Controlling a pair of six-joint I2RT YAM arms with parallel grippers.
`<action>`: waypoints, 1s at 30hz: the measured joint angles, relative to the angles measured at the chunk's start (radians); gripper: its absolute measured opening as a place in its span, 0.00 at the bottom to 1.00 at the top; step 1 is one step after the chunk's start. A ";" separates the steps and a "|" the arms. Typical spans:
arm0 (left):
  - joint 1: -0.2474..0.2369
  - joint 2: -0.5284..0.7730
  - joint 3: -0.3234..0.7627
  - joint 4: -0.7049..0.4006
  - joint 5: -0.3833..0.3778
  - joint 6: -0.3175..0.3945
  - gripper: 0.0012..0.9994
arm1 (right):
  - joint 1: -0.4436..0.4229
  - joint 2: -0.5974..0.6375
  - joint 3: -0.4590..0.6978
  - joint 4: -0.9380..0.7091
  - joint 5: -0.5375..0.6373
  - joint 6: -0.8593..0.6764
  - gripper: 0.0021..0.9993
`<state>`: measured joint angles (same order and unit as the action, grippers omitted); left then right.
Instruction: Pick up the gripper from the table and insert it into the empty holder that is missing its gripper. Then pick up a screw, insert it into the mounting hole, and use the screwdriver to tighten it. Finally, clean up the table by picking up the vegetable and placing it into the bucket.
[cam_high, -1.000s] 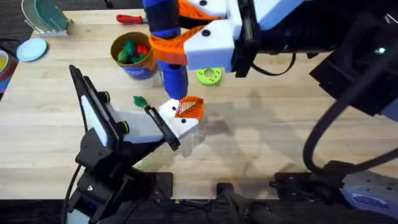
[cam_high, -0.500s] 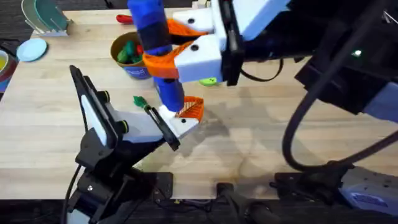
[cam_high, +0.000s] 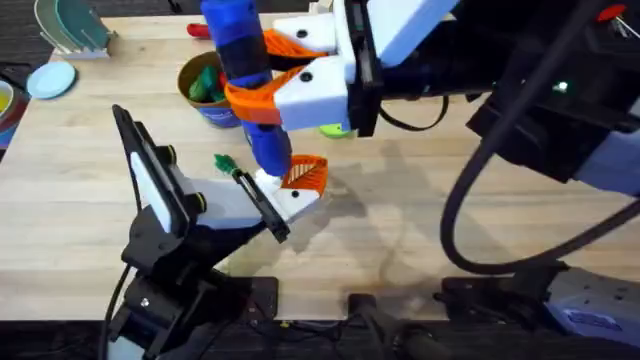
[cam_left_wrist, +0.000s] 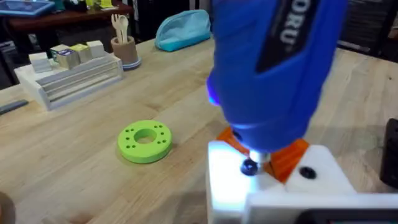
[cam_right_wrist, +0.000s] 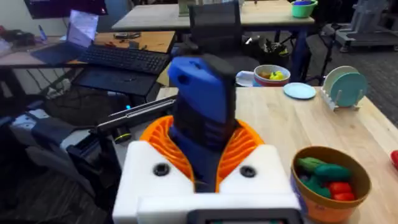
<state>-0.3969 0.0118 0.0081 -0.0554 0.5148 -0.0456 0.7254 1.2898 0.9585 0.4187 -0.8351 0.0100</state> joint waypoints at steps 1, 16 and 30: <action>0.000 0.000 0.000 0.000 0.000 0.000 0.00 | -0.001 0.000 0.000 0.000 0.001 -0.004 0.12; 0.000 0.000 0.000 0.000 -0.007 -0.008 0.00 | -0.002 0.024 0.000 0.042 0.022 -0.010 0.12; 0.000 0.000 0.000 0.000 -0.003 -0.008 0.00 | -0.005 0.031 0.000 0.064 0.027 -0.003 0.12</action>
<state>-0.3969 0.0120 0.0082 -0.0555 0.5114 -0.0532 0.7204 1.3210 0.9585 0.4826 -0.8083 0.0074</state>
